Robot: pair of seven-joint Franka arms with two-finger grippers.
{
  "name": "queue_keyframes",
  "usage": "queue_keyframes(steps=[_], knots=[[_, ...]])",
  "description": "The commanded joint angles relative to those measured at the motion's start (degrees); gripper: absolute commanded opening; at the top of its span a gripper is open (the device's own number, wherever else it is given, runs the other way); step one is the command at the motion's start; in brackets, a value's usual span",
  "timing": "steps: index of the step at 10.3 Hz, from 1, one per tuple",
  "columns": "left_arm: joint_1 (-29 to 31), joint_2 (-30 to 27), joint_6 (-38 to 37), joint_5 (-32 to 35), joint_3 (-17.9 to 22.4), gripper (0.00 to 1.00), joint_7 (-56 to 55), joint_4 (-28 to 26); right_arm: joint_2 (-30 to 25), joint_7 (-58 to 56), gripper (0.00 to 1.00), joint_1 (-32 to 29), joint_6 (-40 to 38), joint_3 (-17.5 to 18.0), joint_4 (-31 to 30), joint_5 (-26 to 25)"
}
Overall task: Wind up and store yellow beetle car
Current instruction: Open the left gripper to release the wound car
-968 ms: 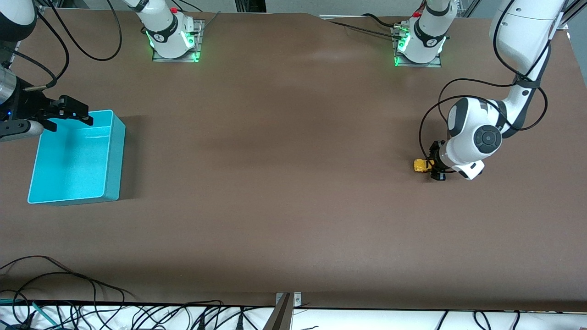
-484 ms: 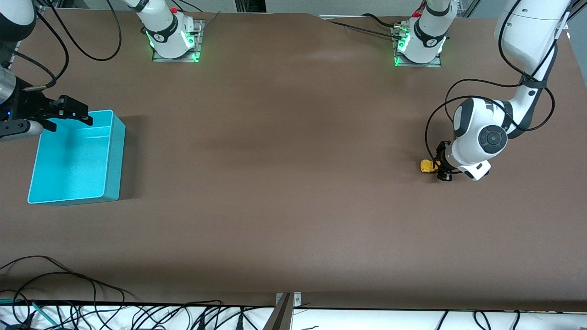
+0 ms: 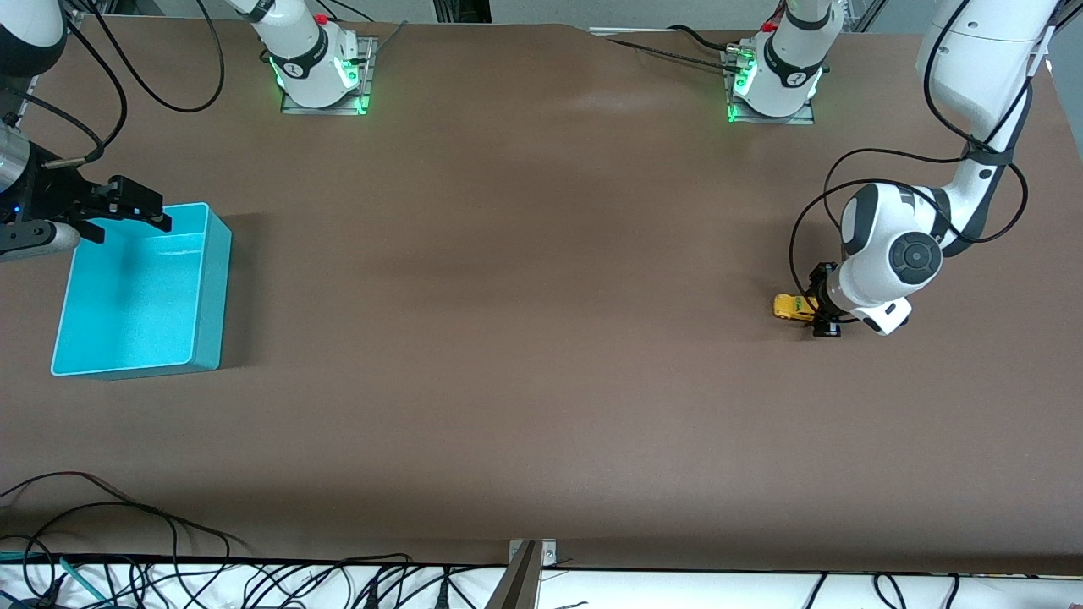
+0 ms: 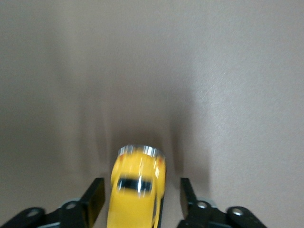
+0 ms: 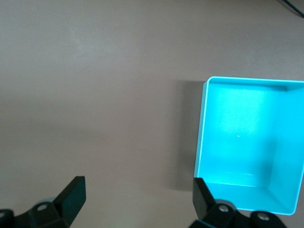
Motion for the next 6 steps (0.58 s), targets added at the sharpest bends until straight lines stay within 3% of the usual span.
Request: queue_keyframes(steps=[1, 6], knots=[[0.40, -1.84, -1.43, 1.07, -0.09, 1.00, 0.40, 0.87, 0.24, -1.16, 1.00, 0.02, -0.03, -0.41, 0.18, 1.22], [0.22, -4.91, -4.49, 0.98, -0.62, 1.00, 3.80, 1.74, 0.76, -1.16, 1.00, 0.11, 0.23, -0.50, 0.10, 1.22]])
